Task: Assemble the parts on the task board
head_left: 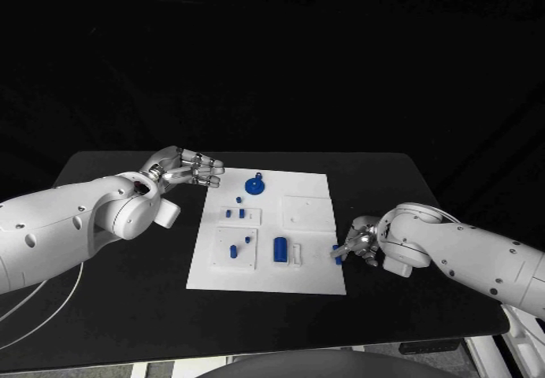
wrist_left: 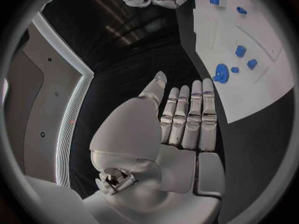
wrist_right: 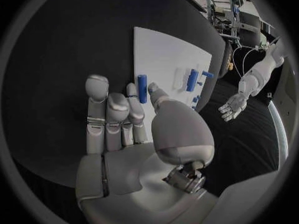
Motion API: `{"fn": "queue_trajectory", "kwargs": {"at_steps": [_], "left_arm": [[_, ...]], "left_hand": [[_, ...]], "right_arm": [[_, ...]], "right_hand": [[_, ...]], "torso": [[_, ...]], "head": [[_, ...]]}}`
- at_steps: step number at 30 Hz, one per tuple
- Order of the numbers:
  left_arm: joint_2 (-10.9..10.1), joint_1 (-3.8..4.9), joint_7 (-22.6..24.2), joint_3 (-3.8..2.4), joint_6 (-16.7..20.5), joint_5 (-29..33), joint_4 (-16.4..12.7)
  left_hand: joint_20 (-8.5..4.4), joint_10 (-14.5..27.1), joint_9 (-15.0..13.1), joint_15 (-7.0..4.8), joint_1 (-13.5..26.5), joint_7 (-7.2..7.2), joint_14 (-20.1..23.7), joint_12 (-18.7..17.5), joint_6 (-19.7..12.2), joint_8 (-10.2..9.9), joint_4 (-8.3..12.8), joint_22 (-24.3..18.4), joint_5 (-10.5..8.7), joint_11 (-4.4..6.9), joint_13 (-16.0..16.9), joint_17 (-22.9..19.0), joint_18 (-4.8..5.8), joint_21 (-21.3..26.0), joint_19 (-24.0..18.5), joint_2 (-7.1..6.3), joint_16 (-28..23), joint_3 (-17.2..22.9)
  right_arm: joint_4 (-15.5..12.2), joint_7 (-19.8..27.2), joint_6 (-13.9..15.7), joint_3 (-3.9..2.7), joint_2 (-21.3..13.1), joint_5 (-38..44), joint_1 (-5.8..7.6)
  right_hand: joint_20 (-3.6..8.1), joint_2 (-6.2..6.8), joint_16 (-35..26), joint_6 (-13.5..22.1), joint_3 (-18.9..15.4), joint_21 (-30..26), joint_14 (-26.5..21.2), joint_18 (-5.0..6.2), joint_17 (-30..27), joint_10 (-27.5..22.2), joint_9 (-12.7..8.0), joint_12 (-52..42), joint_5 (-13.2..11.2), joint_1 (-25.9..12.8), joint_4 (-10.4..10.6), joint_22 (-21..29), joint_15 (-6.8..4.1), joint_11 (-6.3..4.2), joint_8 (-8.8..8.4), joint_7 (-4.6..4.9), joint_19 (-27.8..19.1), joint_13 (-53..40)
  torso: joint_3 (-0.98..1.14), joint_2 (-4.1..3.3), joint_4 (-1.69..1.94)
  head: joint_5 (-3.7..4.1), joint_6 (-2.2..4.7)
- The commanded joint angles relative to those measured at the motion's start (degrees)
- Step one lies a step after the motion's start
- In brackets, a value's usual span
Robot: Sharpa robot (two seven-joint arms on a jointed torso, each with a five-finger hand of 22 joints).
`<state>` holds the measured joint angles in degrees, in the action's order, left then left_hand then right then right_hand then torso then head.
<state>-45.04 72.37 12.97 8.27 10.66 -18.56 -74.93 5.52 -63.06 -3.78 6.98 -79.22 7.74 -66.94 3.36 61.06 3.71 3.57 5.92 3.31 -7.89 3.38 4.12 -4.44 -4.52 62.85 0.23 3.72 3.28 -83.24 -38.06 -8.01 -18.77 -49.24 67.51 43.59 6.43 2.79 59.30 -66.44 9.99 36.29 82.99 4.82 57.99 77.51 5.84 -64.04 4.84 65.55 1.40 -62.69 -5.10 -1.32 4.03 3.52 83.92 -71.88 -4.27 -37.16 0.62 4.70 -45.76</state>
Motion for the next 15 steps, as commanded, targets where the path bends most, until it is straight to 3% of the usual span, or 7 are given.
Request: {"fn": "queue_trajectory", "kwargs": {"at_steps": [1,3,7,8,9,10,15], "left_arm": [[0.1,0.01,0.4,-0.03,-0.6,0.4,-0.1],[0.1,0.01,0.4,-0.03,-0.7,0.4,-0.1],[0.0,0.01,0.3,-0.03,-0.7,0.4,-0.1],[0.0,0.01,0.3,-0.03,-0.7,0.4,-0.1],[0.0,0.01,0.3,-0.03,-0.7,0.4,-0.1],[0.0,0.01,0.2,-0.03,-0.7,0.4,-0.1],[-0.1,0.01,0.0,-0.02,-0.7,0.4,-0.2]], "left_hand": [[0.45,0.2,0.0,-0.14,0.4,0.02,0.2,0.1,-0.4,0.0,-0.2,-0.1,-0.10,0.16,0.0,0.1,-0.02,-0.2,0.1,0.32,0.0,0.0],[0.46,0.2,0.0,-0.13,0.3,0.05,0.2,0.1,-0.5,-0.1,-0.2,-0.1,-0.10,0.15,0.0,0.1,-0.03,-0.2,0.1,0.35,0.0,-0.1],[0.47,0.3,0.0,-0.13,0.3,0.06,0.2,0.1,-0.5,-0.1,-0.2,-0.1,-0.09,0.14,0.0,0.1,-0.03,-0.2,0.1,0.36,0.0,-0.2],[0.47,0.3,0.0,-0.13,0.3,0.10,0.2,0.1,-0.7,-0.1,-0.2,-0.1,-0.07,0.13,0.0,0.1,-0.03,-0.2,0.1,0.37,0.0,-0.2],[0.47,0.3,0.0,-0.13,0.3,0.11,0.2,0.1,-0.7,-0.1,-0.2,-0.1,-0.07,0.13,0.0,0.1,-0.03,-0.2,0.1,0.37,0.0,-0.2],[0.47,0.3,0.0,-0.13,0.3,0.11,0.2,0.1,-0.7,-0.1,-0.2,-0.1,-0.07,0.13,0.0,0.1,-0.03,-0.2,0.1,0.37,0.0,-0.2],[0.47,0.3,0.0,-0.12,0.3,0.18,0.2,0.1,-0.9,-0.1,-0.2,-0.2,-0.09,0.12,0.0,0.1,-0.04,-0.2,0.1,0.41,0.0,-0.2]], "right_arm": [[0.5,-0.2,0.6,0.29,0.5,1.0,-0.60],[0.5,-0.1,1.1,0.29,0.6,1.2,-0.75],[0.5,0.1,1.9,0.29,0.8,1.5,-0.90],[0.6,0.1,2.2,0.30,0.9,1.6,-0.93],[0.6,0.2,2.4,0.30,0.9,1.6,-0.95],[0.6,0.2,2.6,0.30,0.9,1.7,-0.97],[1.1,1.3,3.6,0.30,0.9,1.9,-1.01]], "right_hand": [[-0.25,-0.92,-0.2,0.1,4.1,0.0,0.0,0.29,0.1,-0.2,-0.6,-0.2,-0.4,1.0,-2.1,-0.1,0.13,-0.27,-0.40,0.05,2.6,-0.1],[-0.22,-1.43,-0.2,-0.2,6.7,0.0,0.1,0.19,0.0,-0.2,-0.7,-0.2,0.8,0.8,-4.4,-0.2,0.12,-0.31,-0.39,-0.01,2.6,-0.1],[-0.16,-1.94,-0.3,-0.7,11.2,0.0,0.0,0.06,-0.1,-0.3,-0.7,-0.1,7.1,0.6,-8.9,-0.2,0.08,-0.32,-0.37,-0.06,2.6,-0.1],[-0.15,-1.94,-0.3,-0.9,12.5,0.1,0.0,0.04,-0.1,-0.4,-0.6,-0.1,9.4,0.3,-10.1,-0.3,0.07,-0.33,-0.35,0.04,2.6,-0.1],[-0.14,-1.87,-0.3,-1.0,13.9,0.2,0.0,0.01,-0.1,-0.5,-0.6,-0.1,13.3,0.2,-11.2,-0.4,0.09,-0.29,-0.33,0.21,2.6,-0.1],[-0.19,-1.52,-0.3,-1.5,17.4,0.3,0.0,-0.01,-0.1,-0.4,-0.4,-0.1,15.1,-1.5,-13.0,-0.5,0.14,-0.32,-0.35,0.45,2.6,0.0],[-0.17,-1.92,-0.3,-2.9,20.0,0.6,0.0,-0.10,-0.2,-0.2,0.3,-0.1,15.9,-2.7,-15.0,-0.9,0.07,-0.51,-0.28,-0.04,2.6,0.0]], "torso": [[-0.04,-0.01,-0.03],[-0.01,-0.03,-0.02],[0.01,0.00,-0.04],[0.01,0.02,-0.06],[-0.01,0.02,-0.05],[-0.01,0.02,-0.07],[0.00,0.05,-0.13]], "head": [[-0.10,-0.06],[-0.19,-0.07],[-0.23,-0.06],[-0.23,-0.06],[-0.22,-0.05],[-0.23,-0.06],[-0.34,-0.23]]}}
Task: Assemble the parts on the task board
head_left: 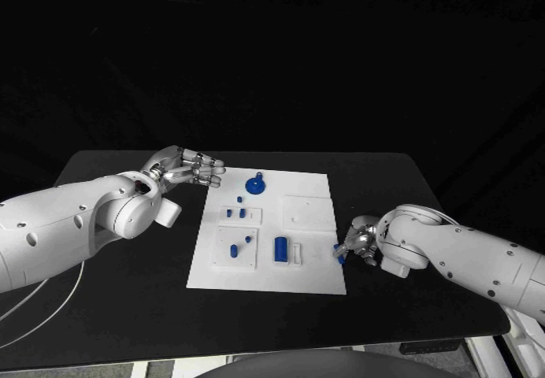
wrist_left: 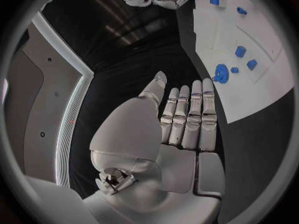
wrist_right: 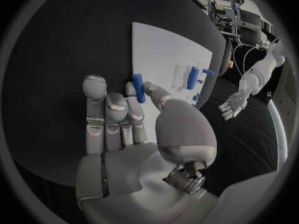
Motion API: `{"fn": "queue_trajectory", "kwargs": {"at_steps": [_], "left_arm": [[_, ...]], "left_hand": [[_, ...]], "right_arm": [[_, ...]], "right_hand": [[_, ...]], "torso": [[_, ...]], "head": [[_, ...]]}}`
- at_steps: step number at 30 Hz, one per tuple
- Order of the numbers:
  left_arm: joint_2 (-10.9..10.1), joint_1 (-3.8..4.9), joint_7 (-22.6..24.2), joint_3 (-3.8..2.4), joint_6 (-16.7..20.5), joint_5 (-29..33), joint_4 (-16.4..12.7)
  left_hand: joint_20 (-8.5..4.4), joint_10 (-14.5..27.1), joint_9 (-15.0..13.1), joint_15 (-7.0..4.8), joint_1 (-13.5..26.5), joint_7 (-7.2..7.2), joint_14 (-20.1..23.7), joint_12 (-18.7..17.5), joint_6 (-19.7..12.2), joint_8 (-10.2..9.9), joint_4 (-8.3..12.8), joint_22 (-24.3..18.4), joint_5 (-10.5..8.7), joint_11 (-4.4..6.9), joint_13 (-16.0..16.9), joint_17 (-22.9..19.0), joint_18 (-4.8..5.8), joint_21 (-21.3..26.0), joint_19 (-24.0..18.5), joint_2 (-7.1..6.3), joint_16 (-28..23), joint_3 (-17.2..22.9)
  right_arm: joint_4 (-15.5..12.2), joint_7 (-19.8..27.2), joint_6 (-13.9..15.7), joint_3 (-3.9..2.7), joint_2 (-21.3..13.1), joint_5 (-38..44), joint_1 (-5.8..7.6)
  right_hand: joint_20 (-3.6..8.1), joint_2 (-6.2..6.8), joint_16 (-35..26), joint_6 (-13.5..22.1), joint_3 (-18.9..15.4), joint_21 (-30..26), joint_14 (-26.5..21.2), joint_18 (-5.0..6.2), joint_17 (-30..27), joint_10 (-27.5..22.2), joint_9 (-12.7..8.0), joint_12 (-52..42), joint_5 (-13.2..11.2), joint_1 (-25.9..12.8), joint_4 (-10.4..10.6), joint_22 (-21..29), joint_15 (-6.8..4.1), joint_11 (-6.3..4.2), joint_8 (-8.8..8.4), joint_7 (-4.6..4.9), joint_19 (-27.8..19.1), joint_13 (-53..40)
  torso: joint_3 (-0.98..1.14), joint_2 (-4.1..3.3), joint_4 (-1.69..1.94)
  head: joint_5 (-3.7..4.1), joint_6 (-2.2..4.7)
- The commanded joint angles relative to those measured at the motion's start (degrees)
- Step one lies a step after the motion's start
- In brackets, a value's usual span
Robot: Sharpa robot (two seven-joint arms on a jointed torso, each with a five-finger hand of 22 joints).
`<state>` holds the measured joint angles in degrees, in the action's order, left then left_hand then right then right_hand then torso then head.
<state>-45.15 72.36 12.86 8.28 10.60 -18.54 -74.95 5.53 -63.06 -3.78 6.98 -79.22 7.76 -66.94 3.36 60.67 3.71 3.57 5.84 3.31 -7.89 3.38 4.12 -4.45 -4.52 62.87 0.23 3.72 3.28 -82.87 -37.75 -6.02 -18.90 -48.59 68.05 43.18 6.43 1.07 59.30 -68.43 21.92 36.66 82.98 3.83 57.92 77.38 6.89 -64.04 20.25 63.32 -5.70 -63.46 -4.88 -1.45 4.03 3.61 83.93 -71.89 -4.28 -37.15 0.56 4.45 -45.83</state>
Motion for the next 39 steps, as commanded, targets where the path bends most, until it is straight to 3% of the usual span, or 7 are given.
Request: {"fn": "queue_trajectory", "kwargs": {"at_steps": [1,12,17,21,26,33,39], "left_arm": [[0.0,0.01,0.1,-0.03,-0.6,0.4,-0.2],[-0.3,0.01,-0.1,-0.02,-0.5,0.4,-0.2],[-0.3,0.02,-0.1,-0.01,-0.4,0.4,-0.1],[-0.2,0.02,-0.1,-0.01,-0.4,0.4,-0.1],[-0.2,0.02,0.0,-0.01,-0.4,0.4,-0.1],[0.0,0.02,0.0,-0.01,-0.3,0.4,0.0],[0.1,0.02,0.0,-0.01,-0.3,0.4,0.0]], "left_hand": [[0.46,0.3,0.0,-0.12,0.3,0.19,0.2,0.1,-0.6,-0.1,-0.2,-0.1,-0.07,0.11,0.0,0.1,-0.04,-0.2,0.1,0.39,0.0,-0.2],[0.46,0.3,0.0,-0.12,0.3,0.19,0.2,0.1,-0.6,-0.1,-0.2,-0.1,-0.07,0.11,0.0,0.1,-0.04,-0.2,0.1,0.39,0.0,-0.2],[0.46,0.3,0.0,-0.12,0.3,0.19,0.2,0.1,-0.6,-0.1,-0.2,-0.1,-0.07,0.11,0.0,0.1,-0.04,-0.2,0.1,0.39,0.0,-0.2],[0.46,0.3,0.0,-0.12,0.3,0.19,0.2,0.1,-0.6,-0.1,-0.2,-0.1,-0.07,0.11,0.0,0.1,-0.04,-0.2,0.1,0.39,0.0,-0.2],[0.46,0.3,0.0,-0.12,0.3,0.19,0.2,0.1,-0.6,-0.1,-0.2,-0.1,-0.07,0.11,0.0,0.1,-0.04,-0.2,0.1,0.39,0.0,-0.2],[0.46,0.3,0.0,-0.12,0.3,0.19,0.2,0.1,-0.6,-0.1,-0.2,-0.1,-0.07,0.11,0.0,0.1,-0.04,-0.2,0.1,0.39,0.0,-0.2],[0.46,0.3,0.0,-0.12,0.3,0.19,0.2,0.1,-0.6,-0.1,-0.2,-0.1,-0.07,0.11,0.0,0.1,-0.04,-0.2,0.1,0.39,0.0,-0.2]], "right_arm": [[0.8,1.2,1.8,0.42,0.2,1.3,-0.60],[0.8,4.1,3.5,0.16,-1.4,-1.1,-0.61],[-0.4,4.5,4.4,-1.52,-2.7,-1.5,-0.60],[-2.1,4.6,5.1,-3.13,-3.7,-1.7,-0.52],[-4.7,4.7,6.0,-4.00,-4.0,-3.0,-0.46],[-7.4,4.0,7.0,-4.27,-2.5,-5.6,-0.44],[-8.0,3.0,7.8,-3.84,-0.7,-6.5,-0.45]], "right_hand": [[-0.17,-0.22,-0.3,-1.0,8.2,0.2,0.0,0.87,-0.1,0.0,-0.7,-0.1,0.5,-0.5,-8.0,-0.1,-0.15,-0.40,-0.30,-0.16,2.6,0.0],[0.05,-0.69,-0.3,-1.9,5.1,0.1,0.1,0.64,-0.3,0.4,-0.3,-0.2,0.5,-1.1,-7.7,-0.3,-0.34,-0.64,-0.35,-0.67,2.6,0.1],[0.10,-0.94,-0.3,-2.1,4.0,0.1,0.1,0.62,-0.4,0.5,-0.2,-0.2,-0.1,-0.9,-7.7,-0.2,-0.40,-0.71,-0.33,-0.80,2.7,0.0],[0.14,-1.00,-0.3,-2.3,3.5,0.3,0.0,0.60,-0.4,0.6,-0.2,-0.3,-0.3,-0.9,-7.8,-0.3,-0.44,-0.79,-0.32,-0.91,2.7,0.0],[0.20,-1.05,-0.2,-2.6,3.1,0.3,0.1,0.58,-0.4,0.7,-0.3,-0.3,-0.2,-0.6,-8.0,-0.3,-0.49,-0.86,-0.35,-0.96,2.7,0.0],[0.24,-1.15,-0.2,-2.8,2.3,0.3,0.0,0.51,-0.5,0.7,-0.3,-0.3,0.2,-0.8,-7.5,-0.3,-0.56,-0.98,-0.33,-1.11,2.7,-0.1],[0.31,-1.46,-0.3,-2.9,0.0,0.3,0.0,0.43,-0.5,0.7,-0.4,-0.2,0.9,-0.6,-7.1,-0.2,-0.61,-1.07,-0.34,-1.27,2.7,-0.1]], "torso": [[0.01,0.05,-0.06],[0.01,0.05,-0.11],[-0.12,0.10,-0.21],[-0.02,0.09,-0.15],[0.04,-0.03,-0.01],[-0.03,-0.04,0.08],[-0.05,-0.04,0.07]], "head": [[-0.19,-0.04],[-0.33,0.26],[-0.35,0.31],[-0.31,0.43],[-0.42,0.63],[-0.46,0.64],[-0.64,0.56]]}}
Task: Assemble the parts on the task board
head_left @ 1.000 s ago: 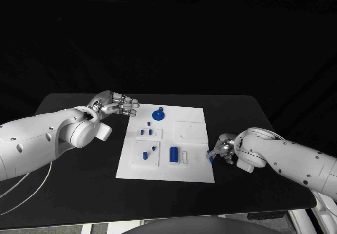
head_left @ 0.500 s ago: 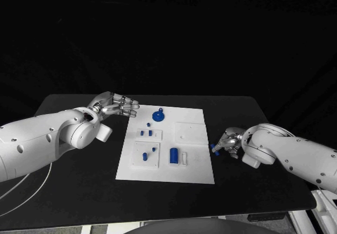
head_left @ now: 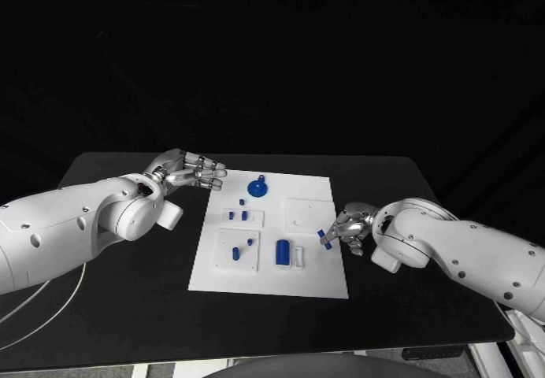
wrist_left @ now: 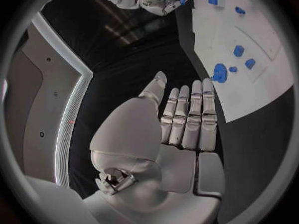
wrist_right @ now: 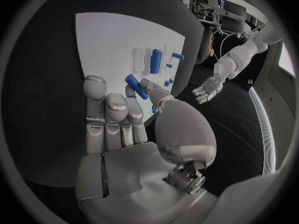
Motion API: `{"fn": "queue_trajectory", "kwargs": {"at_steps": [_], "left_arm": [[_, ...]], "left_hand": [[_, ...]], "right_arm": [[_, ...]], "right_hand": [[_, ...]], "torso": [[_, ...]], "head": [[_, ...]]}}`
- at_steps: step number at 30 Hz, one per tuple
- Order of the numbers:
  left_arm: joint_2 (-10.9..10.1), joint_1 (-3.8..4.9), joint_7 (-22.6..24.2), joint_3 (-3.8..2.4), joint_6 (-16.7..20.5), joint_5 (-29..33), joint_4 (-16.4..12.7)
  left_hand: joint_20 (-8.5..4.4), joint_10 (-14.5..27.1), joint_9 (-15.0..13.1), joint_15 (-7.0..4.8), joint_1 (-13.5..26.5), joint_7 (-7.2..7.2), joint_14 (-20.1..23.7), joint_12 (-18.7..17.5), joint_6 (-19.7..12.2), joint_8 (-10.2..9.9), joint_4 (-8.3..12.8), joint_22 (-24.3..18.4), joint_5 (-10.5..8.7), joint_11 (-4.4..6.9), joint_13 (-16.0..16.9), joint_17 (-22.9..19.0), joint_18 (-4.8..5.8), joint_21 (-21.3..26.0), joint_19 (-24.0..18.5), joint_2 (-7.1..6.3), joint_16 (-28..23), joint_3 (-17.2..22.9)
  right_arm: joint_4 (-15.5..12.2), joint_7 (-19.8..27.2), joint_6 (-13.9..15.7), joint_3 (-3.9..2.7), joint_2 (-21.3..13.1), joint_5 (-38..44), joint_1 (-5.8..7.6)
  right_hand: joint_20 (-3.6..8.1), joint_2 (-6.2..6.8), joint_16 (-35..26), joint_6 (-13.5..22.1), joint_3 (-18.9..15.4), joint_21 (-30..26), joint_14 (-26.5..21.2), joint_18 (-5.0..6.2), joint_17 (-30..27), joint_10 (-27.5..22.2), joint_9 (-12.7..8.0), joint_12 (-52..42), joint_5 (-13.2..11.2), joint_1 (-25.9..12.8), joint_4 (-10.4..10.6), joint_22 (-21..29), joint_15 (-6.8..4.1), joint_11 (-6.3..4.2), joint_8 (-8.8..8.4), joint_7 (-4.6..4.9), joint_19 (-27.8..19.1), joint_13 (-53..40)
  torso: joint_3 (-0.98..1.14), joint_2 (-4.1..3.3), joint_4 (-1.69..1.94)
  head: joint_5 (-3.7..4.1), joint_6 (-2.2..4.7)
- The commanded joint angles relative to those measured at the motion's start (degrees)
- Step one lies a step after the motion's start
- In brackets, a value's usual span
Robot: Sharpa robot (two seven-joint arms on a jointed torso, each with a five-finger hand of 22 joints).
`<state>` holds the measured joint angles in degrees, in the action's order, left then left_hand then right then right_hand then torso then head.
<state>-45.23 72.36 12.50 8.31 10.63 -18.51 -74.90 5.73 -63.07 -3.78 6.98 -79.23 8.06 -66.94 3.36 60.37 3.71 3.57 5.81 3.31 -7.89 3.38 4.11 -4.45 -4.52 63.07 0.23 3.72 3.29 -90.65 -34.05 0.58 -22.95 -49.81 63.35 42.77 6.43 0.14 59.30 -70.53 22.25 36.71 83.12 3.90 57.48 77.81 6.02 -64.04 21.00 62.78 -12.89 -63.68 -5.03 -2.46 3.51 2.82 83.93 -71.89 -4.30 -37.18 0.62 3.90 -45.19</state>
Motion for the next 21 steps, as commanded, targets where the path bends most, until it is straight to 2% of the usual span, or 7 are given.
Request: {"fn": "queue_trajectory", "kwargs": {"at_steps": [1,10,16,21], "left_arm": [[0.2,0.03,0.4,-0.04,-0.4,0.3,-0.1],[0.4,0.03,0.4,-0.04,-0.7,0.3,0.2],[0.6,0.03,0.3,-0.04,-0.9,0.3,0.2],[0.6,0.03,0.3,-0.04,-1.0,0.3,0.3]], "left_hand": [[0.26,0.3,0.0,-0.12,0.3,-0.12,0.2,0.1,-0.3,-0.1,-0.2,-0.1,-0.07,0.11,0.0,0.1,-0.03,-0.2,-0.1,0.39,0.0,-0.2],[0.29,0.4,0.0,-0.09,0.4,-0.10,0.3,0.1,-0.4,-0.1,-0.4,-0.2,-0.03,0.08,0.0,0.1,-0.05,-0.2,-0.1,0.42,0.0,-0.2],[0.30,0.4,0.0,-0.08,0.4,-0.10,0.3,0.1,-0.4,0.0,-0.5,-0.2,0.01,0.07,0.0,0.1,-0.05,-0.2,-0.1,0.51,0.0,-0.2],[0.30,0.4,0.0,-0.08,0.5,-0.10,0.3,0.1,-0.4,0.0,-0.5,-0.2,0.02,0.07,0.0,0.1,-0.05,-0.2,-0.1,0.52,0.0,-0.2]], "right_arm": [[-0.2,-0.9,1.3,0.42,0.9,-1.9,-0.04],[1.2,-3.0,2.3,2.92,4.6,0.0,-0.04],[1.9,-3.8,2.4,3.92,6.1,1.7,-0.04],[2.4,-4.2,2.6,4.33,6.9,2.9,-0.04]], "right_hand": [[0.32,-0.58,-0.3,-0.8,-0.6,0.1,-0.1,0.37,0.0,0.3,0.4,-0.2,0.1,-0.1,0.1,0.1,-0.45,-0.08,0.17,-0.53,2.7,-0.1],[0.46,-0.65,-0.2,-1.2,-2.6,0.2,-0.1,0.21,0.0,0.3,0.0,-0.1,0.2,-0.7,1.2,0.1,-0.61,-0.36,0.17,-0.83,2.7,-0.1],[0.50,-0.90,-0.3,-1.5,-3.7,0.2,-0.1,0.13,0.0,0.5,-0.2,-0.1,-0.8,-1.2,2.4,0.2,-0.65,-0.44,0.17,-1.04,2.7,-0.1],[0.58,-0.83,-0.2,-1.7,-4.6,0.2,0.0,0.06,0.0,0.7,-0.8,0.0,-1.6,-1.6,3.9,0.3,-0.71,-0.54,0.15,-1.20,2.7,0.0]], "torso": [[-0.01,-0.01,-0.01],[0.05,-0.07,-0.07],[0.09,-0.07,0.01],[0.06,-0.02,-0.06]], "head": [[-0.15,-0.09],[-0.35,-0.17],[-0.38,-0.28],[-0.48,-0.28]]}}
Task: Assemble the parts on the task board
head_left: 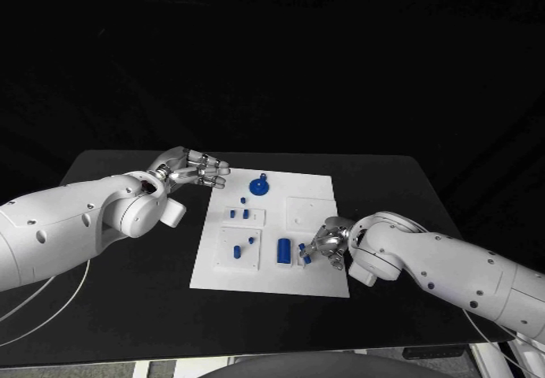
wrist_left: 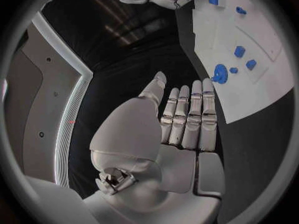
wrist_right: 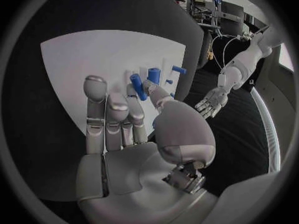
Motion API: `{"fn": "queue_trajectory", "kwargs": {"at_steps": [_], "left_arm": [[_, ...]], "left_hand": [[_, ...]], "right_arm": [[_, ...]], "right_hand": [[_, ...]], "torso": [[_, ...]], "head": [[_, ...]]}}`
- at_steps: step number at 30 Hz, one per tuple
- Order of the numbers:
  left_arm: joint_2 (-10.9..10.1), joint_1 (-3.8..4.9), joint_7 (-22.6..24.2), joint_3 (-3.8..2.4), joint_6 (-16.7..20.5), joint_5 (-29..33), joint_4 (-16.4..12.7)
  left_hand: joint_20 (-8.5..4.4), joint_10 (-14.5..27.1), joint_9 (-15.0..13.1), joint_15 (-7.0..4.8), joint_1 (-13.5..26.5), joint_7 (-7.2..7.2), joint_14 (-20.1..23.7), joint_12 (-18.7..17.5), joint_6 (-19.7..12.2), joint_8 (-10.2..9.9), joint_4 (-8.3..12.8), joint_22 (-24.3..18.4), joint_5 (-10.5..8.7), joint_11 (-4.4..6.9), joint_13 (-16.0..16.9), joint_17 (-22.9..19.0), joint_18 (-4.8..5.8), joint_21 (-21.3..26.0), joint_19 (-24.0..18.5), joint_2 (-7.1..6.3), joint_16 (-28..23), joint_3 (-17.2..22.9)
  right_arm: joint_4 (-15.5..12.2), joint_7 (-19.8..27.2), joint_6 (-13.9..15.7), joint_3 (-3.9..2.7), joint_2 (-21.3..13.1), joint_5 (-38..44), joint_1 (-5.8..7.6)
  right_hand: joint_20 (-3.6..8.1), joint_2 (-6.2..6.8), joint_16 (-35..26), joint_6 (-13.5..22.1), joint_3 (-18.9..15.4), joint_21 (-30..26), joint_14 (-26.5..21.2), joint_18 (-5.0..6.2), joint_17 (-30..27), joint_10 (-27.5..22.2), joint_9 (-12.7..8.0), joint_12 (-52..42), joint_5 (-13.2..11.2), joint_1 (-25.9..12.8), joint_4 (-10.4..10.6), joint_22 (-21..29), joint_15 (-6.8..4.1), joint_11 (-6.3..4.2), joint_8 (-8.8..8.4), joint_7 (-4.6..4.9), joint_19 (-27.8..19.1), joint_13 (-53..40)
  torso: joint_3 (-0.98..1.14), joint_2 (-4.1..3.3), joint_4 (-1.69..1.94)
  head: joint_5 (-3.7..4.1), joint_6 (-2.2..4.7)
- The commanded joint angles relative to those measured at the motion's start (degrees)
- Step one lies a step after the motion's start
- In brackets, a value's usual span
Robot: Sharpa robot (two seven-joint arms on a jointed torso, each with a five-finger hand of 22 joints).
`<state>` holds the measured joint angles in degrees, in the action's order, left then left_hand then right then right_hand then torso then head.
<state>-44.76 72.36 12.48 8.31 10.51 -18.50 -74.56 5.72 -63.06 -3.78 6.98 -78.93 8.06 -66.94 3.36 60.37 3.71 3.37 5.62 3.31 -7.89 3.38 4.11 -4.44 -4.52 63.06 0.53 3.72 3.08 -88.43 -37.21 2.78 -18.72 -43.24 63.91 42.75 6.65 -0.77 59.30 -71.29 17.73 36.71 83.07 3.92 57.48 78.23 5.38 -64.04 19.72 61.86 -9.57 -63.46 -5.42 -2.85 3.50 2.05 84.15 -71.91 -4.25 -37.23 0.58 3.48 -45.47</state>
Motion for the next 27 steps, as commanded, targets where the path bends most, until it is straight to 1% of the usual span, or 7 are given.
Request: {"fn": "queue_trajectory", "kwargs": {"at_steps": [1,2,9,12,19,23,27], "left_arm": [[0.2,0.03,0.3,-0.04,-0.9,0.3,-0.1],[0.2,0.03,0.3,-0.04,-0.9,0.3,-0.1],[0.2,0.03,0.3,-0.04,-1.0,0.3,0.0],[0.2,0.03,0.3,-0.04,-1.0,0.3,0.0],[0.2,0.03,0.2,-0.04,-1.0,0.3,-0.1],[0.1,0.03,0.2,-0.04,-1.0,0.3,-0.1],[0.1,0.03,0.2,-0.04,-1.1,0.3,-0.1]], "left_hand": [[0.30,0.4,0.0,-0.08,0.2,-0.10,0.3,0.1,-0.4,0.0,-0.3,-0.1,0.02,0.07,0.0,0.1,-0.05,-0.2,-0.1,0.23,0.0,0.0],[0.30,0.4,0.0,-0.08,0.2,-0.10,0.3,0.1,-0.4,0.0,-0.3,-0.1,0.02,0.07,0.0,0.1,-0.05,-0.2,-0.1,0.23,0.0,0.0],[0.30,0.4,0.0,-0.08,0.2,-0.10,0.3,0.1,-0.4,0.0,-0.3,-0.1,0.02,0.07,0.0,0.1,-0.05,-0.2,-0.1,0.23,0.0,0.0],[0.33,0.5,0.0,-0.07,0.2,-0.10,0.3,0.1,-0.5,-0.1,-0.3,-0.1,0.02,0.06,0.0,0.1,-0.06,-0.2,-0.1,0.20,0.0,0.0],[0.33,0.5,0.0,-0.07,0.2,-0.10,0.3,0.1,-0.5,-0.1,-0.3,-0.1,0.02,0.06,0.0,0.1,-0.06,-0.2,-0.1,0.20,0.0,0.0],[0.33,0.5,0.0,-0.07,0.2,-0.10,0.3,0.1,-0.5,-0.1,-0.3,-0.1,0.02,0.06,0.0,0.1,-0.06,-0.2,-0.1,0.20,0.0,0.0],[0.33,0.5,0.0,-0.07,0.2,-0.10,0.3,0.1,-0.5,-0.1,-0.3,-0.1,0.02,0.06,0.0,0.1,-0.06,-0.2,-0.1,0.20,0.0,0.0]], "right_arm": [[0.3,-1.2,0.5,0.15,0.4,2.5,-0.02],[0.4,-1.2,0.6,0.18,0.5,2.7,-0.02],[0.9,-1.6,0.6,0.33,0.9,3.5,-0.02],[1.0,-1.7,0.3,0.37,1.0,3.6,-0.02],[0.9,-2.0,-1.1,0.57,1.0,3.7,-0.02],[0.7,-2.1,-1.5,0.72,1.1,3.7,-0.02],[0.7,-2.1,-1.6,0.80,1.1,3.7,-0.02]], "right_hand": [[0.36,0.08,-0.2,-0.9,-0.1,0.2,0.0,0.04,0.0,0.3,-0.1,0.0,-0.3,-0.7,0.6,0.1,-0.32,-0.14,0.16,-0.43,2.5,0.1],[0.39,0.16,-0.2,-1.0,-0.3,0.4,0.0,0.02,0.0,0.4,-0.3,0.0,-0.3,-0.6,1.0,0.1,-0.35,-0.16,0.17,-0.44,2.5,0.1],[0.40,0.21,-0.2,-1.1,-0.5,0.4,0.0,0.01,0.1,0.4,-0.5,0.0,-0.5,-0.7,1.5,0.1,-0.37,-0.17,0.17,-0.48,2.5,0.0],[0.41,0.28,-0.2,-1.1,-0.6,0.4,0.0,0.00,0.1,0.4,-0.5,0.0,-0.8,-0.8,1.8,0.1,-0.37,-0.17,0.17,-0.49,2.5,0.0],[0.40,0.34,-0.2,-1.1,-0.9,0.4,0.0,-0.01,0.0,0.4,-0.7,0.1,-1.4,-0.8,2.4,0.2,-0.36,-0.16,0.17,-0.48,2.5,0.0],[0.39,0.38,-0.3,-1.1,-0.9,0.4,0.0,-0.01,0.0,0.4,-0.7,0.1,-1.6,-0.8,2.6,0.2,-0.35,-0.16,0.17,-0.50,2.5,0.1],[0.40,0.39,-0.2,-1.1,-1.0,0.4,0.0,-0.01,0.0,0.4,-0.7,0.1,-1.6,-0.8,2.7,0.2,-0.35,-0.15,0.17,-0.49,2.5,0.0]], "torso": [[-0.01,0.03,-0.02],[-0.02,0.03,-0.03],[-0.09,0.03,0.00],[-0.07,0.04,-0.05],[-0.09,0.05,-0.04],[-0.05,0.04,-0.08],[-0.06,0.03,-0.09]], "head": [[-0.06,0.00],[-0.07,0.01],[-0.02,0.06],[-0.11,0.03],[-0.19,-0.01],[-0.33,-0.06],[-0.35,-0.06]]}}
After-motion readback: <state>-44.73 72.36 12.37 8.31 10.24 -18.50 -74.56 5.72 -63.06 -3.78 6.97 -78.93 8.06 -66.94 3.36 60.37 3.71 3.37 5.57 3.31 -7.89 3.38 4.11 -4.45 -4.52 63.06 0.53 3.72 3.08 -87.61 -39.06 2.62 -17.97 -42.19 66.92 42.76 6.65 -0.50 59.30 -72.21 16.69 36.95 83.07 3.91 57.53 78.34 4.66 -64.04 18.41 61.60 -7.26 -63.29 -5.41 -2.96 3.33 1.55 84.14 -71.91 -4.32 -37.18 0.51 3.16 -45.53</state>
